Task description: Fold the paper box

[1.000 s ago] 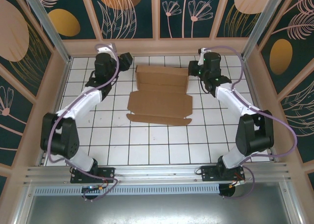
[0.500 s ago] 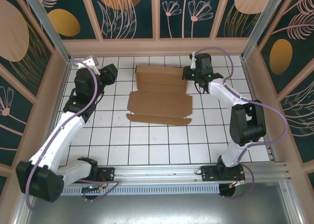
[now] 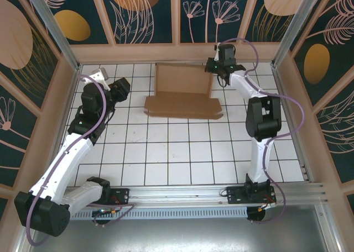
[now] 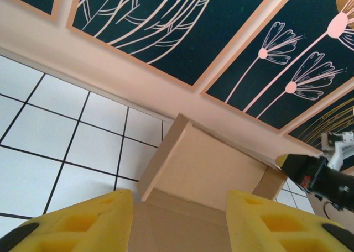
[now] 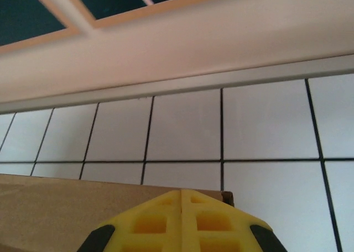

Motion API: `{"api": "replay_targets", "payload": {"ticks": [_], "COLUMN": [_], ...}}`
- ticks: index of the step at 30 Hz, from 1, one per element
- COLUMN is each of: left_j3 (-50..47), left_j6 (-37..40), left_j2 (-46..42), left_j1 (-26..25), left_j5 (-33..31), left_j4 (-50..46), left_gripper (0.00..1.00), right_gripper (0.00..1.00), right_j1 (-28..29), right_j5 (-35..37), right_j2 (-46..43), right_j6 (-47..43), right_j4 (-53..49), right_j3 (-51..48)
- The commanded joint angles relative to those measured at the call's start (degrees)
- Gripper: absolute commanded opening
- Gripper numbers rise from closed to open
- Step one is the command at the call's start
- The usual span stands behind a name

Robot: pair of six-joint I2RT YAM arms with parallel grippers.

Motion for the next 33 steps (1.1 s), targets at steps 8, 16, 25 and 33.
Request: {"api": "replay_targets", "payload": {"ticks": [8, 16, 25, 33], "left_j3": [1.02, -4.58, -9.15, -13.32], "left_j6": [-4.89, -7.54, -3.64, -3.04], "left_j2": [0.55, 0.81, -7.57, -6.73], "left_j1": [0.15, -1.54, -2.32, -2.37], "left_j5": [5.18, 7.28, -6.36, -6.07], "left_j4": [3.83, 10.05, 6.74, 5.72], "left_gripper": [0.48, 0.48, 0.48, 0.55], "right_gripper": [0.05, 0.13, 0.47, 0.81], "right_j1": [-1.39, 11.69, 22.3, 18.04], "right_j5": [-2.8, -9.2, 1.6, 10.99], "right_j2": [2.98, -17.3, -27.78, -15.22], "right_j6": [2.37, 3.67, 3.92, -9.8], "right_j4": [-6.66, 8.23, 7.63, 2.96], "right_j3": [-10.01, -41.99, -45.84, -25.41]}}
